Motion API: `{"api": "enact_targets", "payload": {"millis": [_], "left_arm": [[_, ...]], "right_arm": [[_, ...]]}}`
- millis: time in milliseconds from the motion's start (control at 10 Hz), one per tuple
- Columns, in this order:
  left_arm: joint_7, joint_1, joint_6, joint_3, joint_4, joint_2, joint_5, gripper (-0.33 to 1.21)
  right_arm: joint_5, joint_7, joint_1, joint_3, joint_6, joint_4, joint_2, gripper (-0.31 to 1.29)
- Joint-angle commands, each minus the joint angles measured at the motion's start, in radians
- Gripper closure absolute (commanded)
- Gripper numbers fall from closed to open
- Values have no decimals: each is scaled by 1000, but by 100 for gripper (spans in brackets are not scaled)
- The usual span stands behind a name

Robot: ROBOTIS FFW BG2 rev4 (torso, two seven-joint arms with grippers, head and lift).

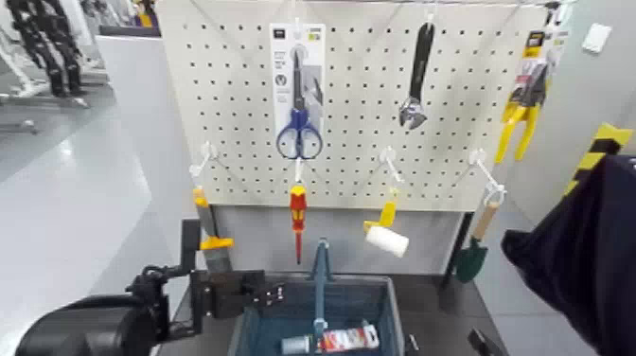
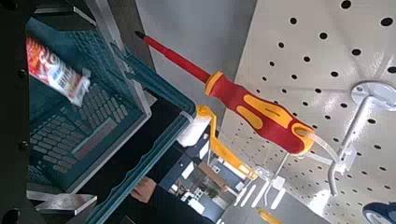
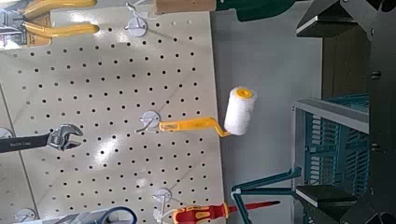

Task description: Put the red glue tube into the crate.

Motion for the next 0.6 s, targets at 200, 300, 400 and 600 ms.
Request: {"api": "enact_targets", "payload": {"millis": [200, 300, 400, 600], "left_arm": [[10, 23, 12, 39, -128, -6, -9, -11], [56, 48, 20, 61, -223, -9, -25, -11], [112, 77, 11, 81, -320, -13, -61, -11], [291, 189, -54, 92, -475, -19, -115, -11]], "right_arm": [[0, 0, 2, 1, -3, -3, 0, 11], [2, 0, 2, 0, -3, -6, 0, 11], [5, -3, 3, -2, -9, -6, 0, 11], [9, -16, 6, -2, -22, -6, 0, 11]]}}
